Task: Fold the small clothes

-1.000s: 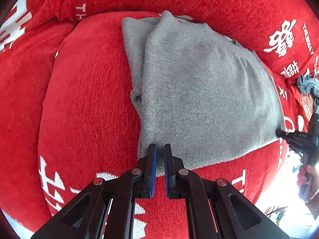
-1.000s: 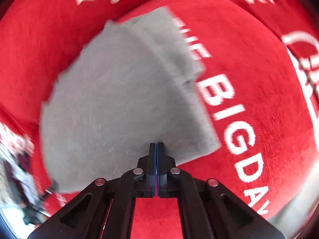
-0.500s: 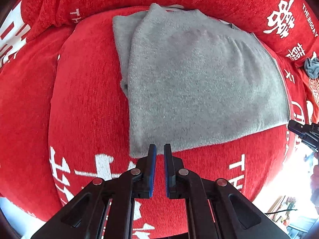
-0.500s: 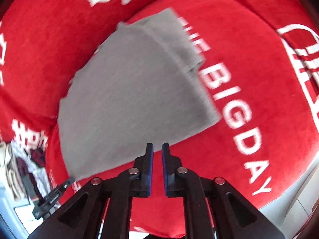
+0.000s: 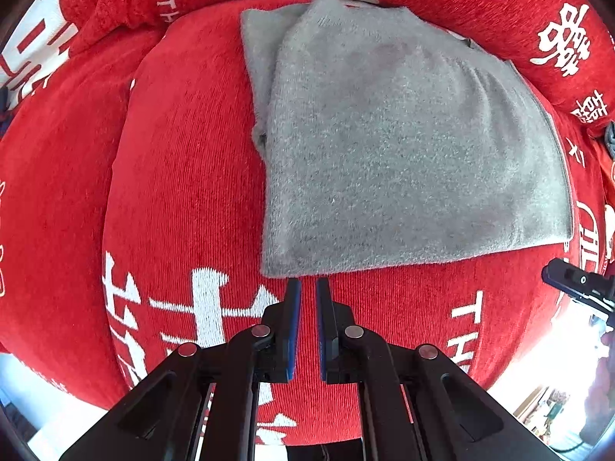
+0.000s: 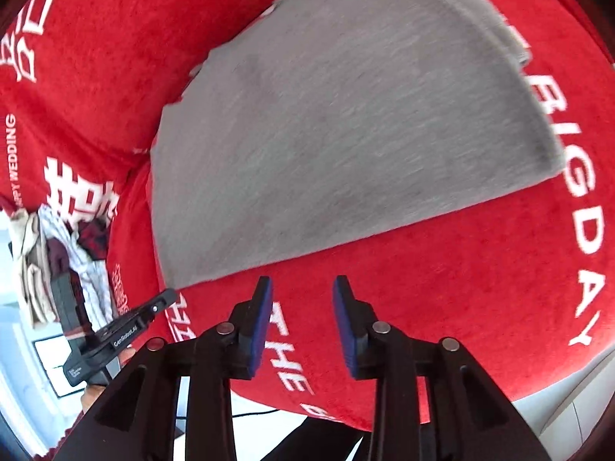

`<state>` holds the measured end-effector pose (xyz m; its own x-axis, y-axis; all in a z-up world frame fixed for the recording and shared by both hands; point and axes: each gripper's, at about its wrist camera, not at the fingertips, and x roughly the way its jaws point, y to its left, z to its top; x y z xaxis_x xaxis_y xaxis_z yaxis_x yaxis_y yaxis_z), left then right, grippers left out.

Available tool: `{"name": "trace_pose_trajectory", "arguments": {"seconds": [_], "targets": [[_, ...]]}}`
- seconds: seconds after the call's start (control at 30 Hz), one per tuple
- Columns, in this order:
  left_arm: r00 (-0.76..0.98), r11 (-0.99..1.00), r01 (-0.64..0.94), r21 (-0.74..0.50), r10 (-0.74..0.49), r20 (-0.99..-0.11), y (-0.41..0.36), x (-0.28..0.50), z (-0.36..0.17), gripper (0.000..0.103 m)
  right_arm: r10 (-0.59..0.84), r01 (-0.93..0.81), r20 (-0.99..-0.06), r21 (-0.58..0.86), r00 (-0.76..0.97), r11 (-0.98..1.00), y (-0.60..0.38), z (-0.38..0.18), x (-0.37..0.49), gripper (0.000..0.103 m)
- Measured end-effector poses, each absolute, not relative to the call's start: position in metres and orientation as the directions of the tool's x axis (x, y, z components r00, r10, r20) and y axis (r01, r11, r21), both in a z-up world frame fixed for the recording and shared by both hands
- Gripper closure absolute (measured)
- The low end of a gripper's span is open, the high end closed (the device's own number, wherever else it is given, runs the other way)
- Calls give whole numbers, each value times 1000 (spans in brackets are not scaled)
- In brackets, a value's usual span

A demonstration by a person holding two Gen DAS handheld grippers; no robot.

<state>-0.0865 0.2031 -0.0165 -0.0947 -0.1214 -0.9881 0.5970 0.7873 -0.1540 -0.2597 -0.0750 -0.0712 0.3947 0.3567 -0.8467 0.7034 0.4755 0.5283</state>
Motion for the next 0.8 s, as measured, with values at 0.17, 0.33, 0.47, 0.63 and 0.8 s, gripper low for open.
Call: {"name": "trace_pose_trajectory", "arguments": {"seconds": [0.17, 0.33, 0.47, 0.63, 0.8], "targets": [[-40, 814, 570, -109, -105, -994, 206, -90, -12, 1, 396, 693, -833, 546, 387, 470, -59, -79, -245, 66], [1, 804, 591, -61, -77, -997, 204, -95, -14, 1, 414, 680, -824, 558, 386, 476, -52, -79, -241, 66], [22, 806, 591, -47, -74, -997, 203, -95, -15, 1, 418, 679, -820, 564, 392, 470, -50, -79, -240, 64], [-9, 817, 574, -60, -66, -998, 204, -84, -23, 1, 429, 675, -805, 584, 410, 450, -49, -80, -239, 59], [-28, 822, 564, -81, -79, -996, 206, -77, -29, 1, 449, 681, -783, 608, 430, 407, -49, -86, -242, 58]]}}
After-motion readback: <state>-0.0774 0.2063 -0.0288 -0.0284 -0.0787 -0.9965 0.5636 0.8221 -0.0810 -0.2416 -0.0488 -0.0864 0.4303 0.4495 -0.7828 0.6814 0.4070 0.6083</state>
